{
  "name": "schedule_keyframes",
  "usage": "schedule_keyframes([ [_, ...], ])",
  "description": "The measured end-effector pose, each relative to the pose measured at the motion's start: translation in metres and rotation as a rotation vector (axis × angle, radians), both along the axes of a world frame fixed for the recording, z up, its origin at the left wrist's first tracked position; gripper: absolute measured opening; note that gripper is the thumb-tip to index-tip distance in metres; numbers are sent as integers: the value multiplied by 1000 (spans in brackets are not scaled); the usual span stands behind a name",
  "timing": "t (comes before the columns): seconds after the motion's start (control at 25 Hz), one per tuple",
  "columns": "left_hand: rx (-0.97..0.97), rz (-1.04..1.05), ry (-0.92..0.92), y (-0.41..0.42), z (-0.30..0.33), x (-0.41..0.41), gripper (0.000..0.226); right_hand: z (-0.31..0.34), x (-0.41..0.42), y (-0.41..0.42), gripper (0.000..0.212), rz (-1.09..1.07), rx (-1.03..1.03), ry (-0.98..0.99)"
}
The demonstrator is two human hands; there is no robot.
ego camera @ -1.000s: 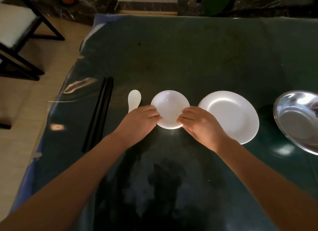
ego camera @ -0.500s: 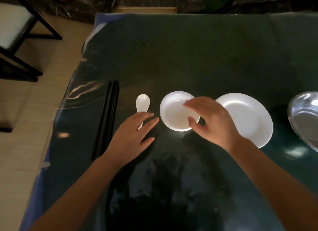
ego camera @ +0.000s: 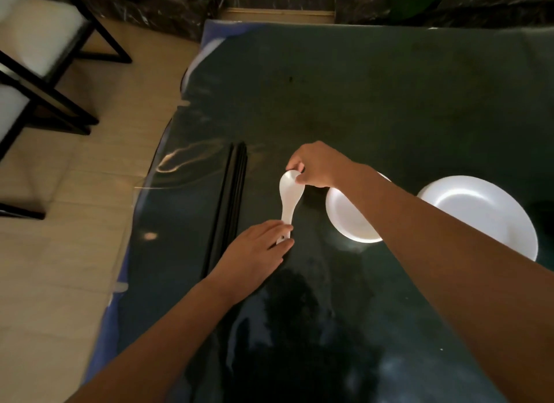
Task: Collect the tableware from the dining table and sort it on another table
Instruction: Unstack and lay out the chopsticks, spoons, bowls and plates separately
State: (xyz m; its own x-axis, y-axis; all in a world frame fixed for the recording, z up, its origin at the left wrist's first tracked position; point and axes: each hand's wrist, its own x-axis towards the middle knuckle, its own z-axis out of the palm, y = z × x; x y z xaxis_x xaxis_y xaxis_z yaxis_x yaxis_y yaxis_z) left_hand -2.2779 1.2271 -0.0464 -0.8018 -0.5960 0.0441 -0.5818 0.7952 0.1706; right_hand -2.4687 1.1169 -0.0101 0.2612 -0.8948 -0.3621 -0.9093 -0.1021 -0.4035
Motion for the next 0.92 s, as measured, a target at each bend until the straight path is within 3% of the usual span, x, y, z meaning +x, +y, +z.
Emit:
schedule_keyframes([
  [0.4, -11, 13, 89, -22, -12, -4, 22, -13, 6, -14, 25, -108, -69, -67],
  [0.6, -44, 73, 135, -11, -2, 18, 60, -11, 2, -17, 33, -111, -36, -73],
  [0.72, -7, 389, 175, 4, 1, 72, 78, -4, 11, -20, 40, -194, -190, -183],
  [0.8, 69, 568, 123, 19, 1, 93, 87, -3, 30, -21, 47, 22, -320, -48],
  [0.92, 149, 601, 35, 36, -8, 93, 87, -10, 70, -16, 60, 491, -347, 121],
])
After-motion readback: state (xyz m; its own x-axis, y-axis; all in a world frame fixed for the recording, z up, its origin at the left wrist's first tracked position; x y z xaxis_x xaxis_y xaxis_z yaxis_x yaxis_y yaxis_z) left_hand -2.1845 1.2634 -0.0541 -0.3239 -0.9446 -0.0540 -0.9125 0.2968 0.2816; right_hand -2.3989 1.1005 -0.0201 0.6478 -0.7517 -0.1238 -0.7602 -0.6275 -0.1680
